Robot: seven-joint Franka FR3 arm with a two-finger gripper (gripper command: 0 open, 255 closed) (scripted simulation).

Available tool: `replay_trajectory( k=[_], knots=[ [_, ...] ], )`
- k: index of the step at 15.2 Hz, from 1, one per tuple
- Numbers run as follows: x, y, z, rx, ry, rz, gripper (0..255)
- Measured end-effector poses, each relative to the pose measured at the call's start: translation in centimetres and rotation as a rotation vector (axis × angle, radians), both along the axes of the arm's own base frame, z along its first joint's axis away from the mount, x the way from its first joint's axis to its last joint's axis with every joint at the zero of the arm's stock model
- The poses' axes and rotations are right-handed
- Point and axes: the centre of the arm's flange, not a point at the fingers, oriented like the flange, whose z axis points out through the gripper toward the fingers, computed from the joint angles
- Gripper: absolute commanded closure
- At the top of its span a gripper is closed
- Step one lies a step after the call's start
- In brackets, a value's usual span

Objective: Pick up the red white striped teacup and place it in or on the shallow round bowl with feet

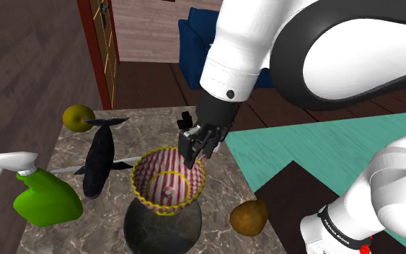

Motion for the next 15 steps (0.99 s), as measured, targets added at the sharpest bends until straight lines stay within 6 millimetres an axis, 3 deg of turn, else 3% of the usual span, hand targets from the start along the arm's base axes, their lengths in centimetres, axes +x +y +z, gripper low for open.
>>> replay_trajectory(
  k=[3,15],
  knots=[
    [0.2,1.8,-0.6,0.001,0.001,-0.001,255],
    [0.2,2.2,-6.7,0.001,0.001,-0.001,255]
  ],
)
